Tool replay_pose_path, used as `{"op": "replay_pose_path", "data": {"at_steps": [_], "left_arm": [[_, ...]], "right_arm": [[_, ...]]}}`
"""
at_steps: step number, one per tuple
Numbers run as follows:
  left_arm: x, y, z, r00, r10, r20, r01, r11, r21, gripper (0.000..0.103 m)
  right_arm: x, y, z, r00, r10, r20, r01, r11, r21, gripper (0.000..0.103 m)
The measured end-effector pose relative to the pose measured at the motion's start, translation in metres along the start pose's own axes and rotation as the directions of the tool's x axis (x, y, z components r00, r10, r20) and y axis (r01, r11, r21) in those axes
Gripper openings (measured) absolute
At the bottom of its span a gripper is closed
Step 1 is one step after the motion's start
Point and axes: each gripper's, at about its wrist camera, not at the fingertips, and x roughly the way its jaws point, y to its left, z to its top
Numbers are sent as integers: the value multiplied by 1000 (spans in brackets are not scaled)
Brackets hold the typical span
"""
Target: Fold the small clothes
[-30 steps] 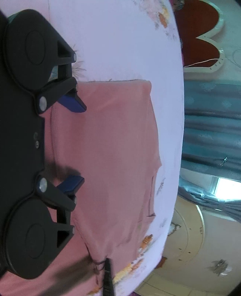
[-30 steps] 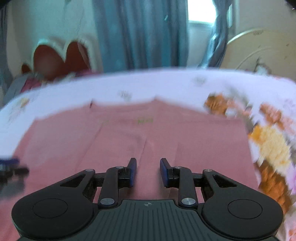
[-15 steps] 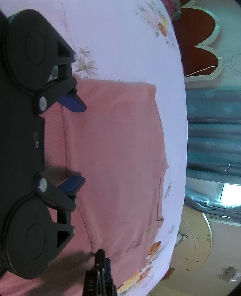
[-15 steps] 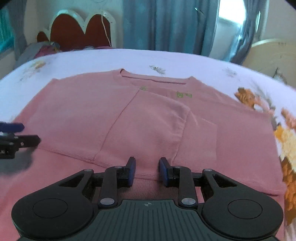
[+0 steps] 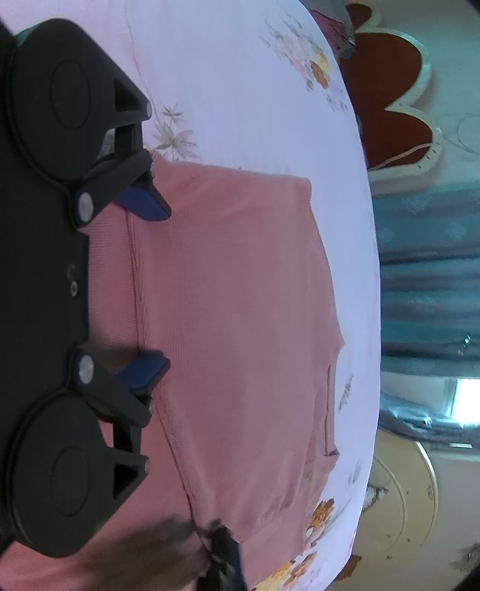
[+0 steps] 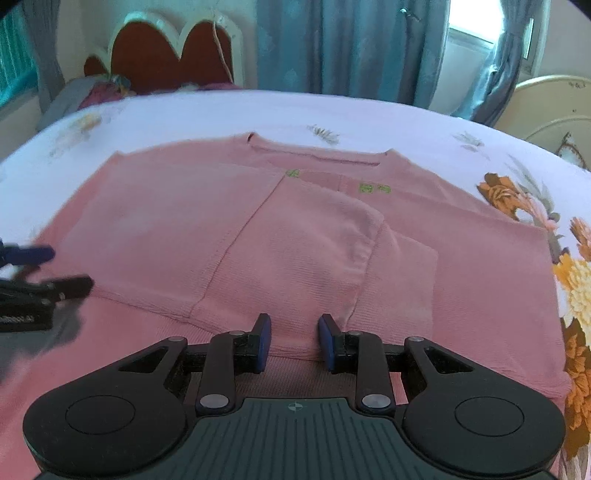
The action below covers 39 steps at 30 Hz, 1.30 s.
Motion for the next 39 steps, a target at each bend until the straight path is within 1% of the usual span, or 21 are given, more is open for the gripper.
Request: {"op": "replay_pose_path", "data": {"at_steps": [1,2,4,5,8,11,12,13,14,15,16,18,22,27,29,30,31,33,35,36,39], "left_arm": [[-3,-1,2,1000,5,12,-5,1000,3,80],[-4,-2,3,1000,9,20,-9,1000,0,80],[4,-2,1,1000,-10,-14,10,1000,-26,81],[7,-1,-2,1000,-9,-15,9,999,-33,83],[7,1,-3,1000,-16,-2,16,999,-37,85],[-1,2,-5,1000,-5,-2,5,1000,-18,85],[-4,2,-7,1000,9,0,-9,1000,-8,88],[-6,0,-10,999,36,-2,-36,999,4,96],[-6,-2,-12,998,60,-11,-59,998,13,99],[-6,-4,-15,996,83,-22,-82,996,19,99],[-8,-4,-18,996,91,-19,-91,996,6,99],[-16,-4,-21,996,89,-17,-89,996,-22,99],[-37,-10,-31,995,98,5,-98,995,-9,99],[-65,-16,-48,996,89,32,-89,996,-8,96],[-76,-15,-58,997,66,26,-66,998,-2,80],[-80,-13,-62,999,52,4,-52,999,1,51],[-84,-8,-69,999,31,-21,-31,1000,-3,39],[-96,2,-84,999,14,-34,-15,1000,-28,41],[-112,14,-101,999,11,-43,-13,998,-56,68],[-119,18,-108,999,17,-42,-20,997,-69,89],[-139,32,-132,998,22,-58,-28,994,-108,89]], "right_arm": [[-10,-3,0,998,-19,60,18,1000,7,29],[-9,-8,-1,998,-36,57,35,999,18,29],[11,-21,-8,996,-54,-68,57,997,42,29],[11,-23,-13,998,-46,-47,47,998,30,28],[11,-19,-8,996,-51,-69,50,999,-17,29],[0,-28,-7,999,-30,-29,31,999,43,29],[-5,-33,-9,999,-34,-16,35,997,67,29],[-13,-40,-11,999,-42,-2,41,995,96,30],[-19,-45,-14,998,-60,14,58,991,119,50],[-25,-50,-18,996,-85,26,81,988,135,84],[-31,-52,-21,996,-78,36,72,988,138,86],[-45,-58,-29,997,-56,50,48,988,150,82],[-78,-74,-48,998,-17,60,6,985,173,77],[-120,-99,-83,998,10,63,-25,971,238,49],[-137,-109,-99,999,2,46,-14,964,265,44],[-145,-114,-109,999,-3,35,-7,960,281,44],[-153,-119,-118,999,8,31,-17,954,298,44],[-168,-128,-139,999,43,17,-46,940,338,44],[-181,-134,-157,998,63,7,-61,931,359,44],[-185,-137,-165,998,68,-1,-63,928,366,44],[-195,-143,-187,994,93,-50,-66,917,394,45]]}}
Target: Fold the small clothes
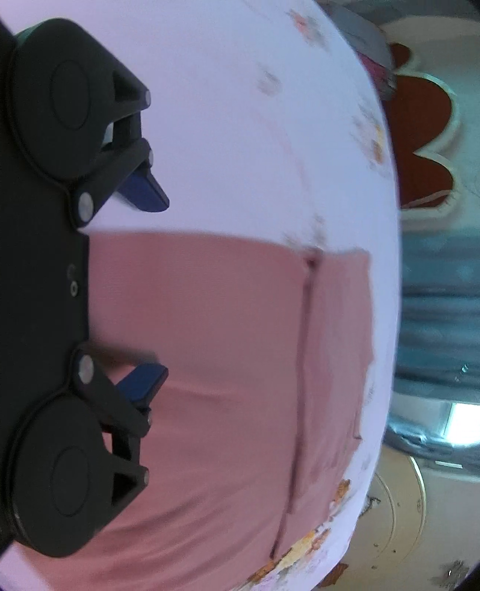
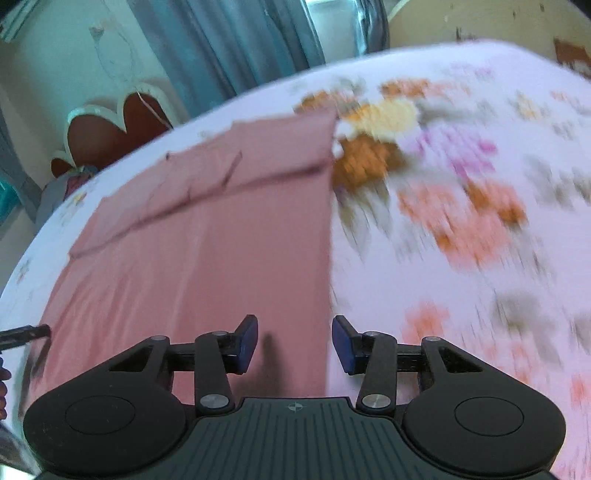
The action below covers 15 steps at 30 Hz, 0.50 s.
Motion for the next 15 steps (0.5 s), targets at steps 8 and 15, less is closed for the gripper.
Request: {"op": "replay_pose_path", "data": {"at_steps": [8,15], "left_arm": [[-30,22,-46,994,-111,-7,109,984,-143,85],[-26,31,-49,960,-277,36,277,932,-233,72]], "right_arm": [[-22,-19,-29,995,96,-23,-93,990,105,51],[-28,-17,-46,972,233,-45,-223,962,158,51]]}}
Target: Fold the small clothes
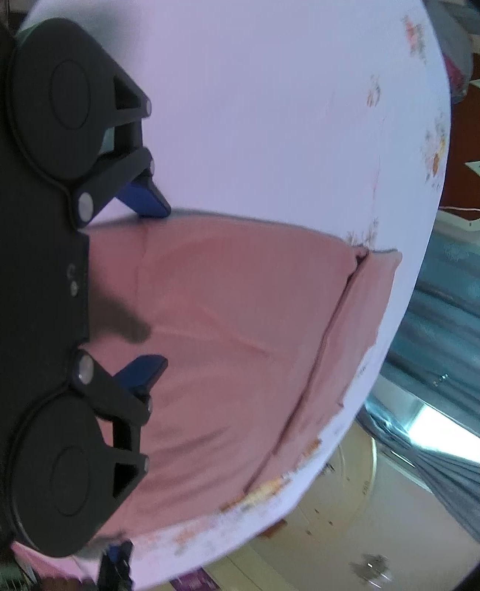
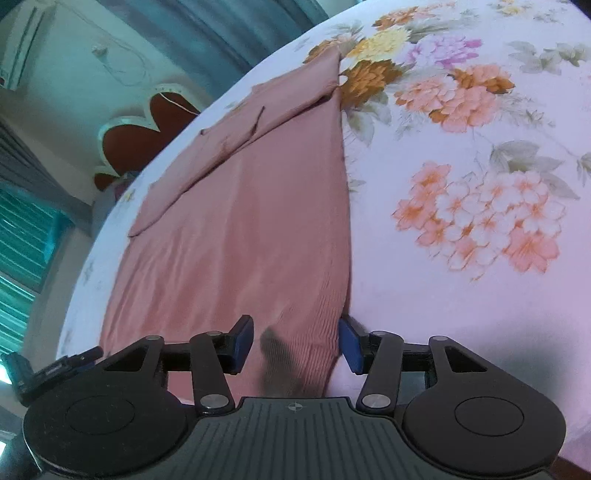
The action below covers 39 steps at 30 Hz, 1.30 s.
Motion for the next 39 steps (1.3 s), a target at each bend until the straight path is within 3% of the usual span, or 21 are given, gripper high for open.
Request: {"op": "replay_pose_path", "data": {"at_steps": [3,7,12,14,17,21,22,23,24,25,28,29,31,32,33,35,39], "left_arm": [[15,12,14,998,-69,15,70,994,-86,67],[29,28,21,982,-184,36,188,962,-200,67],[27,30,7,971,-239,13,237,955,-180,58],[25,31,1,967,-253,12,252,951,-180,58],[27,28,2,969,-249,3,245,952,-184,58],[33,17,8,969,-245,-26,239,960,-147,58],[32,14,7,970,-240,-26,235,963,-136,52],[33,12,7,973,-230,-29,225,966,-124,45],[33,10,7,976,-214,-34,208,971,-114,20],[29,10,6,981,-194,-22,190,976,-102,7],[0,17,3,960,-243,138,257,961,-96,7],[-3,21,2,961,-230,156,248,963,-107,7],[9,29,-1,982,-162,94,174,975,-139,7],[21,33,-4,993,-116,29,119,980,-157,7],[26,37,-8,992,-120,32,124,975,-182,8],[27,43,-12,988,-141,65,153,954,-258,8],[26,37,-12,984,-143,103,166,950,-266,7]], "right_arm": [[5,-9,13,997,-7,72,3,998,66,51],[15,-28,26,994,67,81,-81,982,172,51],[1,-31,4,987,158,8,-157,977,144,50],[-7,-32,-5,982,187,15,-187,971,148,50],[-5,-40,-7,981,193,37,-196,962,191,38],[5,-41,1,974,226,29,-228,954,195,36],[8,-39,2,972,233,25,-234,954,190,36],[9,-37,1,971,238,23,-238,955,178,27],[9,-36,2,971,237,24,-237,957,164,19],[2,-33,1,971,231,66,-238,962,132,17],[-28,-29,1,928,316,199,-337,938,82,16],[-33,-27,1,930,301,209,-320,945,63,17],[-27,-30,-1,948,259,186,-275,959,65,16],[-17,-35,-2,965,218,143,-231,970,80,16],[-4,-39,-3,983,161,84,-170,980,104,16],[0,-45,-7,981,173,87,-184,973,140,15],[-13,-33,0,972,201,125,-215,971,106,15]]}}
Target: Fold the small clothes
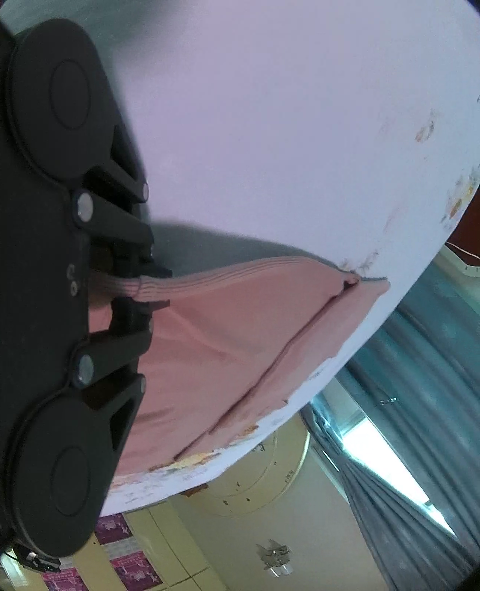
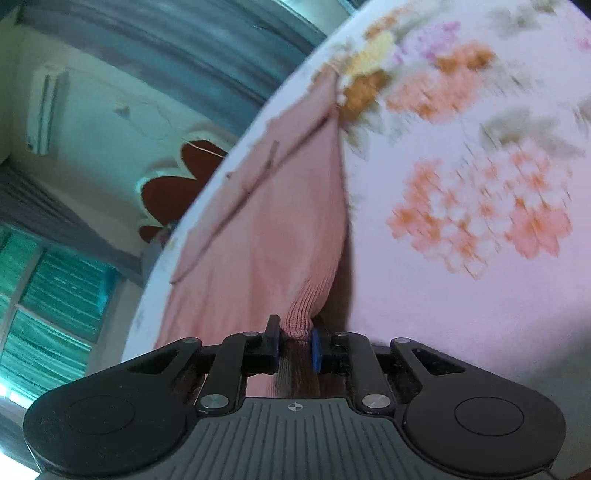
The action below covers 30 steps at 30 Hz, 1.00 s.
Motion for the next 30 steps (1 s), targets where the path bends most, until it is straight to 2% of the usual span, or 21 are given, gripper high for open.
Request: {"op": "replay_pose_path", "data": {"at_steps": [2,6,11,16,21,25,27,29,30], "left_arm": [[-5,-5,1,999,-31,37,31,999,-20,7],[-18,-23,22,988,-97,124,102,994,-34,7],[-16,-57,75,963,-176,202,184,983,-17,7],[27,-105,143,952,-225,206,231,973,-9,7],[89,-118,200,964,-196,179,208,977,-53,7],[163,-92,230,987,-129,90,142,979,-145,7],[194,-78,237,992,-121,45,127,977,-170,8],[217,-68,246,988,-150,34,154,970,-186,16],[222,-64,250,983,-174,57,182,964,-193,37]], "right_arm": [[-4,11,10,999,28,23,-27,999,-37,15],[-5,44,41,993,81,83,-73,993,-96,15],[3,72,98,975,104,196,-83,990,-115,15],[35,88,168,965,48,256,-31,997,-69,15],[92,75,234,972,-18,232,16,1000,13,15],[158,33,270,981,-100,165,85,992,96,15],[192,9,284,984,-127,123,109,983,146,15],[211,-8,293,984,-129,120,105,977,184,16],[215,-15,298,980,-143,136,113,972,208,19]]}}
